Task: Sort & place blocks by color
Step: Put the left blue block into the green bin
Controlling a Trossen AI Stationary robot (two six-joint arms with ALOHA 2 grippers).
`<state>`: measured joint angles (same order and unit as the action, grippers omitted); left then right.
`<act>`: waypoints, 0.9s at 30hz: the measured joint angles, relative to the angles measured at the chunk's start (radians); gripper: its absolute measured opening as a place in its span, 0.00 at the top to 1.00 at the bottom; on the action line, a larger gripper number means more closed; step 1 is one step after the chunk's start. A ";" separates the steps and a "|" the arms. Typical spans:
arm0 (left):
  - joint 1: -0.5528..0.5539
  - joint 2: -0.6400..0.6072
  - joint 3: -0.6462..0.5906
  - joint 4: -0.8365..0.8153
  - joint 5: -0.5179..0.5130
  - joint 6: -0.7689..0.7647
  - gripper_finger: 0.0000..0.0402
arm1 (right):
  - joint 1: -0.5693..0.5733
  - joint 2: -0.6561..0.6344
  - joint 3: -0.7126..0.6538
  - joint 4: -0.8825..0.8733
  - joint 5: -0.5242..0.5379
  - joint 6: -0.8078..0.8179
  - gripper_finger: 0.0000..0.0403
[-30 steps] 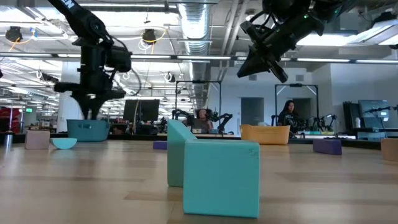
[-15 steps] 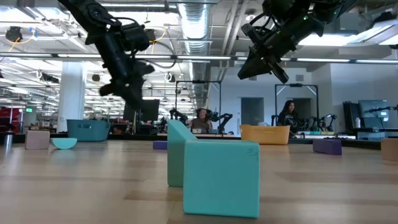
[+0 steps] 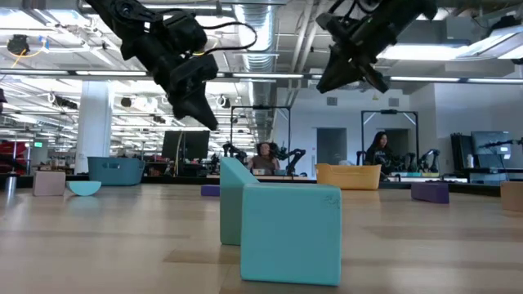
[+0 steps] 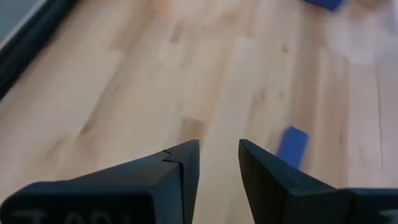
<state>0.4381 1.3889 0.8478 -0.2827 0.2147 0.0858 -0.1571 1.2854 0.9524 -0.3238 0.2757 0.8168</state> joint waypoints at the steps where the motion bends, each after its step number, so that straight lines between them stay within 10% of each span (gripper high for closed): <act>1: -0.021 0.012 0.000 0.005 0.006 0.033 0.74 | 0.024 0.000 0.000 -0.015 0.002 0.017 0.85; 16: -0.265 0.223 0.000 0.114 -0.123 0.166 0.48 | 0.222 -0.049 -0.001 -0.249 0.017 0.025 0.54; 27: -0.271 0.345 0.000 0.120 -0.113 0.145 0.53 | 0.396 -0.063 -0.099 -0.264 0.150 0.170 0.40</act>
<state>0.1669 1.7343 0.8479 -0.1627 0.1012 0.2308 0.2386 1.2224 0.8536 -0.5880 0.4253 0.9871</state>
